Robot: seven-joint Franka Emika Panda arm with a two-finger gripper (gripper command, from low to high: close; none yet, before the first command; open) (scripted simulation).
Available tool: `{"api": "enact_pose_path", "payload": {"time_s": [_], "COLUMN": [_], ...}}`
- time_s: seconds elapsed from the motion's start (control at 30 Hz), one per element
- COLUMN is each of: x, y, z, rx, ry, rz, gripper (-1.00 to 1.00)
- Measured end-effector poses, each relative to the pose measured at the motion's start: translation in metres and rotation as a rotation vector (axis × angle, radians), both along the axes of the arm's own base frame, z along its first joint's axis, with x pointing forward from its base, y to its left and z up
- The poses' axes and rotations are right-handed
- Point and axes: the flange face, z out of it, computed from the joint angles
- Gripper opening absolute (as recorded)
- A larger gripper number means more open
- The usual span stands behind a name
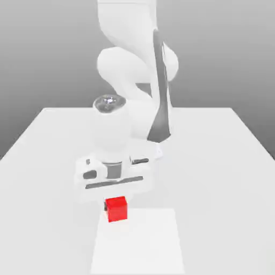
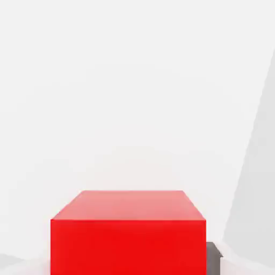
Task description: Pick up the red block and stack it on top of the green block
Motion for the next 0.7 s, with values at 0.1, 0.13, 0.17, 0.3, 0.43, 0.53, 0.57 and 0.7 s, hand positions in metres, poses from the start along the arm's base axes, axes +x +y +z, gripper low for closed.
{"api": "enact_pose_path", "payload": {"time_s": [0.1,0.13,0.17,0.3,0.43,0.53,0.57,0.7], "x": [0.002,0.002,0.002,0.001,0.042,0.076,0.086,0.122], "y": [0.000,0.000,-0.001,0.000,0.043,0.087,0.101,0.159], "z": [0.014,0.022,0.029,0.060,0.072,0.078,0.080,0.086], "rx": [0.001,0.001,0.001,0.002,0.009,0.014,0.016,0.019], "ry": [-0.001,-0.001,-0.001,0.000,0.002,0.004,0.004,0.006], "rz": [-0.001,-0.001,-0.003,0.001,0.160,0.294,0.336,0.487], "gripper": [-1.00,-1.00,-1.00,-1.00,-1.00,-1.00,-1.00,-1.00]}}
